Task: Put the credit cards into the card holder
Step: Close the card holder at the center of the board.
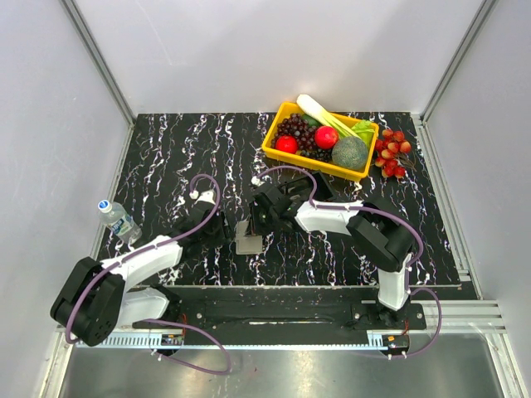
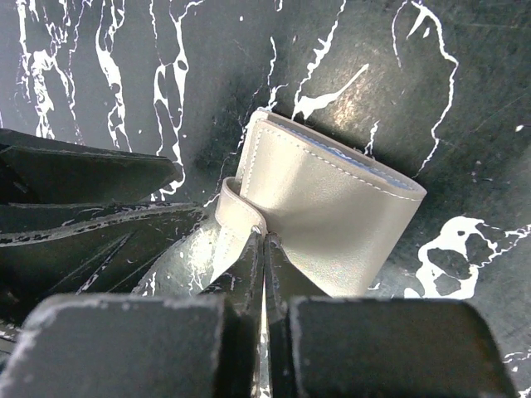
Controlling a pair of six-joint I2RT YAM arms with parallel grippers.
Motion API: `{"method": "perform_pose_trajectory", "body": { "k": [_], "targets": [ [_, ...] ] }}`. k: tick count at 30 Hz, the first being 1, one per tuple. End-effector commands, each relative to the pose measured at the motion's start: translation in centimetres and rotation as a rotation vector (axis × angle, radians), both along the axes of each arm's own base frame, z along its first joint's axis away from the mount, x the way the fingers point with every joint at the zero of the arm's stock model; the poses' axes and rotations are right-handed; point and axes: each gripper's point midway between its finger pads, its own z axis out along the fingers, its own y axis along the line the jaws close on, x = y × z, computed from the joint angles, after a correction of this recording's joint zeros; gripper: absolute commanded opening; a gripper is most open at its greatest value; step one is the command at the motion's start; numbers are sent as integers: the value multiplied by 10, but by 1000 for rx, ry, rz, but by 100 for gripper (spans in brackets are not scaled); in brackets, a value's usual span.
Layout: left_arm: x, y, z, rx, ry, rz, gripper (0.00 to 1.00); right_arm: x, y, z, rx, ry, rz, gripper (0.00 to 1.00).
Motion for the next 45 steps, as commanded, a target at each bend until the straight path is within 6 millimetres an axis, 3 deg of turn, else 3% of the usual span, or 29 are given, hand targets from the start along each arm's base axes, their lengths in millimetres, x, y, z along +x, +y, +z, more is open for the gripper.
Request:
{"method": "perform_pose_trajectory", "body": {
  "k": [1, 6, 11, 15, 17, 22, 28, 45],
  "targets": [
    [16, -8, 24, -28, -94, -29, 47, 10, -6, 5, -61, -66, -2, 0],
    [20, -13, 30, -31, -123, -63, 47, 10, -10, -4, -94, -60, 7, 0],
    [28, -15, 41, -29, -159, -72, 49, 11, -8, 10, -76, -98, 29, 0],
    [52, -24, 64, -31, -227, -67, 54, 9, -4, 9, -63, -93, 54, 0],
    [63, -28, 66, -9, -223, -77, 54, 6, -4, 3, -63, -75, 58, 0],
    [68, -37, 45, 27, -146, -127, 52, 5, -6, -1, -64, -72, 53, 0],
    [60, -29, 25, 68, -82, -123, 48, 4, -4, -1, -47, -64, 42, 0],
    [42, -28, -2, 191, 23, -206, 47, 5, -4, 0, -40, -66, 37, 1]
  ]
}}
